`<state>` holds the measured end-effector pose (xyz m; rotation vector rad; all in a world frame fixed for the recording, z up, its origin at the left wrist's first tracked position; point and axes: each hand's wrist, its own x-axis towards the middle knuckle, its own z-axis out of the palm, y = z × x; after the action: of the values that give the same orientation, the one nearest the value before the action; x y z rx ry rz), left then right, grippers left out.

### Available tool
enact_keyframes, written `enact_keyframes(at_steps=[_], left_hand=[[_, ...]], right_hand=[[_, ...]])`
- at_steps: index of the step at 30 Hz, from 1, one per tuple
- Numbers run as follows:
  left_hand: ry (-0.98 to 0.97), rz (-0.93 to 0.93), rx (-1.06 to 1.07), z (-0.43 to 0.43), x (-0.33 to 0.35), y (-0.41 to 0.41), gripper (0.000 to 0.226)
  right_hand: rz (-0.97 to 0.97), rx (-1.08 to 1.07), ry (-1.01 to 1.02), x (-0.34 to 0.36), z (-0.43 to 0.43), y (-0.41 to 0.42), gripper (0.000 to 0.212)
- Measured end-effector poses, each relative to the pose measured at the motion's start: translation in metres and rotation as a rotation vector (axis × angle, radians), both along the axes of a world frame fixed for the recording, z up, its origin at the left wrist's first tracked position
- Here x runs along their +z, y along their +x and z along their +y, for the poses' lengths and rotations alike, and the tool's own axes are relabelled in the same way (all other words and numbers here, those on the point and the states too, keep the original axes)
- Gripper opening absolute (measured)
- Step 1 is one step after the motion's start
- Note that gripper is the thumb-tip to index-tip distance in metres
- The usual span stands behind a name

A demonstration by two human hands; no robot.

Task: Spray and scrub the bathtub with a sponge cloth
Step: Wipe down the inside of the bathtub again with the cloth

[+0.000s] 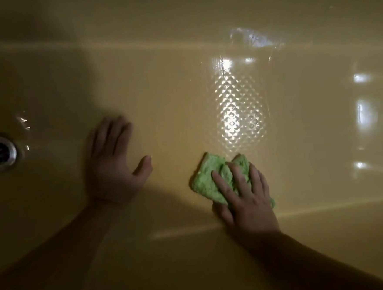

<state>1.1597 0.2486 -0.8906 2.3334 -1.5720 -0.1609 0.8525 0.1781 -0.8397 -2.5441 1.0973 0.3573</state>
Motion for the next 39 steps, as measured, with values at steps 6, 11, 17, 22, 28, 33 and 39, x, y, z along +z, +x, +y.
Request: enact_keyframes(at_steps=[6,11,17,22,28,33,39], left_hand=[[0.011,-0.025,0.045,0.009,0.000,0.005,0.073],[-0.010,-0.028,0.043,0.005,-0.006,0.019,0.076],[0.025,-0.046,0.006,-0.004,-0.008,0.038,0.079],[0.045,-0.051,0.007,-0.013,-0.006,0.047,0.080],[0.040,-0.047,-0.005,-0.012,-0.004,0.049,0.077],[0.032,0.041,0.179,-0.005,-0.005,0.064,0.083],[0.049,0.013,-0.083,0.067,0.003,0.068,0.080]], right_hand=[[-0.158,-0.075,-0.235,-0.029,-0.148,0.118,0.065],[-0.174,-0.146,-0.306,-0.029,-0.160,0.145,0.063],[-0.108,0.089,-0.105,-0.011,-0.019,0.043,0.069],[-0.073,0.121,-0.020,-0.010,-0.004,0.039,0.070],[-0.155,-0.134,-0.285,-0.034,-0.131,0.181,0.069],[-0.157,-0.077,-0.265,-0.030,-0.085,0.168,0.066],[-0.144,0.200,-0.041,-0.010,0.036,0.081,0.053]])
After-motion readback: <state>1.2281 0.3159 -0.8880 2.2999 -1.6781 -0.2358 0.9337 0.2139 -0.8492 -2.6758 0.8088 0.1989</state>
